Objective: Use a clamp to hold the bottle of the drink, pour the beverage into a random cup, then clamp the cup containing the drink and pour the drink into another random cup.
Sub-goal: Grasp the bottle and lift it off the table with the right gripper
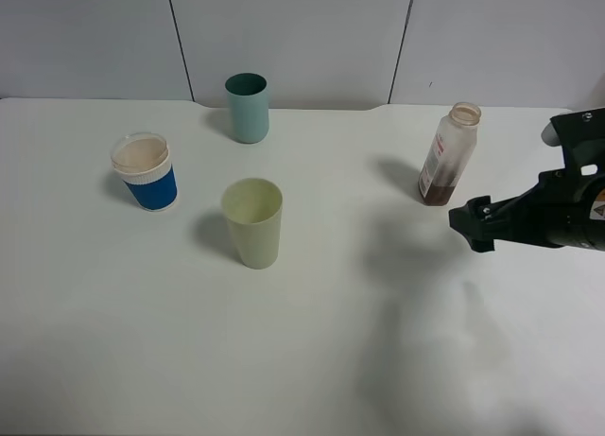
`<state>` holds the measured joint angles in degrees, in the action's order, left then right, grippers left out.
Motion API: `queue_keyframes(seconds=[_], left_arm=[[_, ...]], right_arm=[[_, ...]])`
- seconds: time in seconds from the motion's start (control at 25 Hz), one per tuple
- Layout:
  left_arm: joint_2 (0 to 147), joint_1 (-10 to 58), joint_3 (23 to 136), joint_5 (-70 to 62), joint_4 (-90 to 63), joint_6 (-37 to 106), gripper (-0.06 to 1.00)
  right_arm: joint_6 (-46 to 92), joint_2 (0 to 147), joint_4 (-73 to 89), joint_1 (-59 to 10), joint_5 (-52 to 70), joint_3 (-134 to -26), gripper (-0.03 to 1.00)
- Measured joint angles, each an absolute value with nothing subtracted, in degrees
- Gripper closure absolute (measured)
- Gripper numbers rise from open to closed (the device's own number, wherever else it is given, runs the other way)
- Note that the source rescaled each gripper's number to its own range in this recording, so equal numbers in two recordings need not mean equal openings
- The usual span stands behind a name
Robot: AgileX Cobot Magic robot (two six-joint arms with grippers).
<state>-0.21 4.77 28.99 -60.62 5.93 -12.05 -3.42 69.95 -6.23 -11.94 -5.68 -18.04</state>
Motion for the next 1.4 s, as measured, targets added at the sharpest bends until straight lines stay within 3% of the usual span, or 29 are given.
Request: queue_keyframes(seconds=[0.84,1.04,1.4], left_arm=[[-0.2,4.8,29.0,-60.6,5.9,-12.1,0.06],[-0.2,4.8,29.0,-60.6,5.9,-12.1,0.06],[-0.2,4.8,29.0,-60.6,5.9,-12.1,0.06]], right_arm=[[-2.9,70.0,-6.2,-10.3,-13.5,-18.0,-0.03],[-2.9,70.0,-6.2,-10.3,-20.8,-17.4,-0.03],[2.1,70.0,2.9,-10.3,-43.7,-5.6,-0.03]])
